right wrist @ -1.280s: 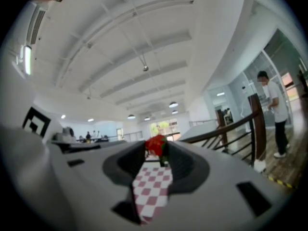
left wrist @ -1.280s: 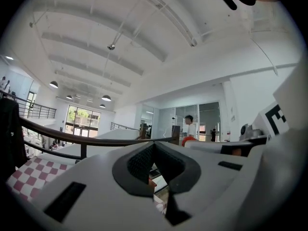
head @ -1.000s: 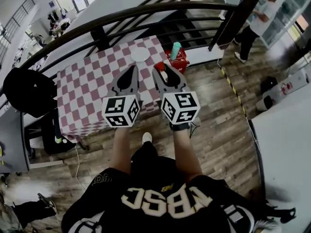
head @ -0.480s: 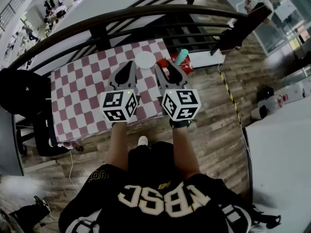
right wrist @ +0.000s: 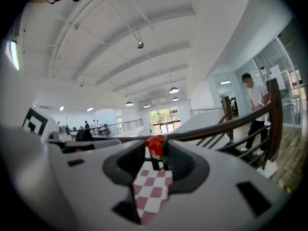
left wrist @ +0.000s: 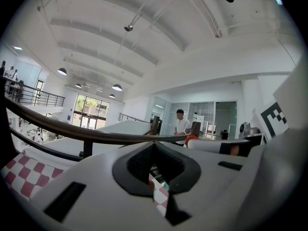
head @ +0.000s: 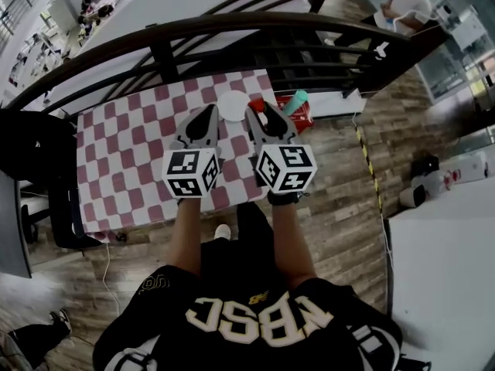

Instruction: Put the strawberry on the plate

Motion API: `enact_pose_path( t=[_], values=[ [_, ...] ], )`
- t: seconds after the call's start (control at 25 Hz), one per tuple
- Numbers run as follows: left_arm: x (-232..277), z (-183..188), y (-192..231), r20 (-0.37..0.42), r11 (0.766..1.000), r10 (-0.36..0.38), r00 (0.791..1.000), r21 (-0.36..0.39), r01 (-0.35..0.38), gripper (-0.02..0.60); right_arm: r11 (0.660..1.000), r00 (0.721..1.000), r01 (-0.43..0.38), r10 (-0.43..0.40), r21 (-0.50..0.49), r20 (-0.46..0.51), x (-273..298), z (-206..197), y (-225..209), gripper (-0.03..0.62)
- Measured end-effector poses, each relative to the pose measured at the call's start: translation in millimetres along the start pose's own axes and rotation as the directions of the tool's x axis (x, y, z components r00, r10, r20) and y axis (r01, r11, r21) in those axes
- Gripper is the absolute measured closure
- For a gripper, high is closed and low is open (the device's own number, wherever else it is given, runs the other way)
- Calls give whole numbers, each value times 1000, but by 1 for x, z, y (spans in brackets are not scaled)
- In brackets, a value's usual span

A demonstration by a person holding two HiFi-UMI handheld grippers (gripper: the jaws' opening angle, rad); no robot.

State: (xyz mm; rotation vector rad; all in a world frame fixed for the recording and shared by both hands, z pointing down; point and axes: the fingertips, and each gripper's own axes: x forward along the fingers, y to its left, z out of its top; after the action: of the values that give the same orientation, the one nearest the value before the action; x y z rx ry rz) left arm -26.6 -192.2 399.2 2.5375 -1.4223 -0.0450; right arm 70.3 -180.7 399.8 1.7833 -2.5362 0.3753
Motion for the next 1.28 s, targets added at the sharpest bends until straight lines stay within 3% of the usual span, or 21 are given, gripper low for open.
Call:
enact_pose_path(
  t=[0.2, 0.4, 0.8, 1.0, 1.28],
  values=[
    [46, -2, 21, -7, 999, 47, 999, -19, -47, 566, 999, 999, -45, 44, -17, -31, 38, 1, -28, 442],
    [89, -19, 26, -46, 998, 56, 997, -17, -56, 566, 999, 998, -40, 41, 13, -58, 75, -4, -72, 442],
    [138, -69, 69, -154, 991, 109, 982, -62, -120, 566, 997, 980, -73, 76, 23, -185, 148, -53, -110, 442],
    [151, -105, 89, -221, 985, 125, 967, -91, -148, 566, 995, 959, -95, 92, 2, -268, 172, -91, -119, 442],
    [161, -168, 117, -329, 971, 142, 933, -135, -195, 566, 993, 901, -116, 109, 8, -420, 196, -170, -122, 442]
  ],
)
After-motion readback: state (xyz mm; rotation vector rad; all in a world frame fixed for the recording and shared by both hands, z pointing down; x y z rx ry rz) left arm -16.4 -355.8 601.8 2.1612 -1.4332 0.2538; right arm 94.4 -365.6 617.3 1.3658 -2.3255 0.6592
